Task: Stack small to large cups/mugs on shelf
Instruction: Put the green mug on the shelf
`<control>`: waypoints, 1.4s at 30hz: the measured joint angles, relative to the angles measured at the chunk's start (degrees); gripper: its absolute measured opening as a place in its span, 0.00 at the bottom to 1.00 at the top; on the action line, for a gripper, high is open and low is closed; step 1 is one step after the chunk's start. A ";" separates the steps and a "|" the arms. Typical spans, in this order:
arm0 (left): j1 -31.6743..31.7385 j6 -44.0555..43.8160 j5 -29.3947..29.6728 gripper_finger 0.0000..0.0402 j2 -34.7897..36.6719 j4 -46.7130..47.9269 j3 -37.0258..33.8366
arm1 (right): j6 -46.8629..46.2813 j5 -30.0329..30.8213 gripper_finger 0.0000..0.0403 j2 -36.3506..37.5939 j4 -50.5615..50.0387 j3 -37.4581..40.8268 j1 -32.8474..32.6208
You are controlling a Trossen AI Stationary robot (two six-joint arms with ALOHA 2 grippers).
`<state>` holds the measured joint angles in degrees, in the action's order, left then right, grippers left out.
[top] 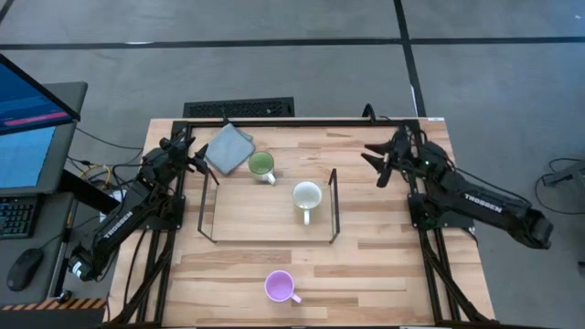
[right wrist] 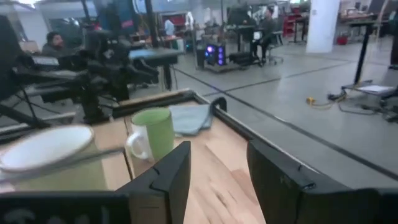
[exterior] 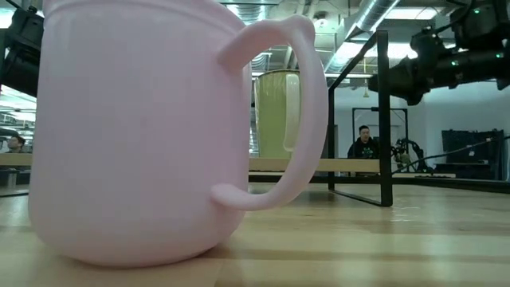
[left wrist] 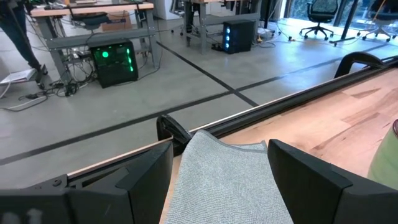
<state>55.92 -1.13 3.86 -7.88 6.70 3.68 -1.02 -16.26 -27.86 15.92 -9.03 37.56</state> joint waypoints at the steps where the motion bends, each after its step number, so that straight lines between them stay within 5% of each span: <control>1: 0.00 0.00 -0.01 0.63 -0.02 0.02 0.02 | 0.35 0.15 0.44 0.94 -0.29 0.69 -0.24; 12: 0.00 0.02 0.00 0.63 0.00 0.12 0.04 | 0.99 0.29 0.44 9.17 2.21 8.41 0.04; 33: -0.01 0.04 -0.01 0.63 -0.01 0.42 0.11 | -0.50 1.52 0.44 15.19 3.22 8.67 -0.05; 42: 0.00 0.05 -0.01 0.63 -0.02 0.48 0.11 | -2.06 1.37 0.44 25.34 -8.01 8.67 -0.05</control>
<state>55.92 -1.08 3.84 -7.90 7.18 3.79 -3.08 -14.90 -2.52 7.91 -0.36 37.52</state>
